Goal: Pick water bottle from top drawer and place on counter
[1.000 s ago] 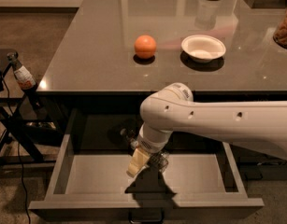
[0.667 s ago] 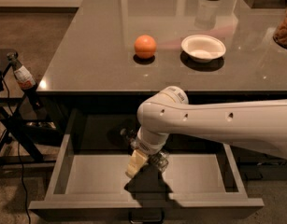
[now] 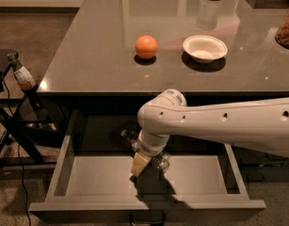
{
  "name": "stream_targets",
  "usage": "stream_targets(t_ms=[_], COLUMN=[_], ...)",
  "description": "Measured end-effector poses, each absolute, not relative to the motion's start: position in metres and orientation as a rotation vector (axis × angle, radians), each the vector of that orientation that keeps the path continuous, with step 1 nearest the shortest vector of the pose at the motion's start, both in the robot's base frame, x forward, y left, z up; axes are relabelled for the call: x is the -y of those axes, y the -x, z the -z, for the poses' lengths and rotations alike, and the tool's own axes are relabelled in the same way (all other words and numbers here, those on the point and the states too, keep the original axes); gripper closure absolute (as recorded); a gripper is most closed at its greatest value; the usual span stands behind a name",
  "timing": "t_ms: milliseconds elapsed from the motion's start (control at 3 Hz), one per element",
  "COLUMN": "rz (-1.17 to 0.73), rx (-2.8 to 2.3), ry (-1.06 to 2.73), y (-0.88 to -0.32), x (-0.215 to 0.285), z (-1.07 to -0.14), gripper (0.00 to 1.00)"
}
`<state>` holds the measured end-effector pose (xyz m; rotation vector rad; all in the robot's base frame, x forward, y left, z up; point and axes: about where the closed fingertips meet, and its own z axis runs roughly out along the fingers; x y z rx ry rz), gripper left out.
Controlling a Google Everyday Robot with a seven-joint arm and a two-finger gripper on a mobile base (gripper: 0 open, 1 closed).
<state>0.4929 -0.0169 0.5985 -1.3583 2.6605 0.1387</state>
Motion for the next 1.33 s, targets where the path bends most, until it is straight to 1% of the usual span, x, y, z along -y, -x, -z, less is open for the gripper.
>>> stream_targets(t_ms=[1000, 1333], rz=[-0.139, -0.139], rx=[-2.661, -2.66], ry=[1.358, 1.359], y=[-0.4929, -0.4929], x=[0.0169, 0.0168], z=[-0.5984, -0.5985], gripper=[0.89, 1.0])
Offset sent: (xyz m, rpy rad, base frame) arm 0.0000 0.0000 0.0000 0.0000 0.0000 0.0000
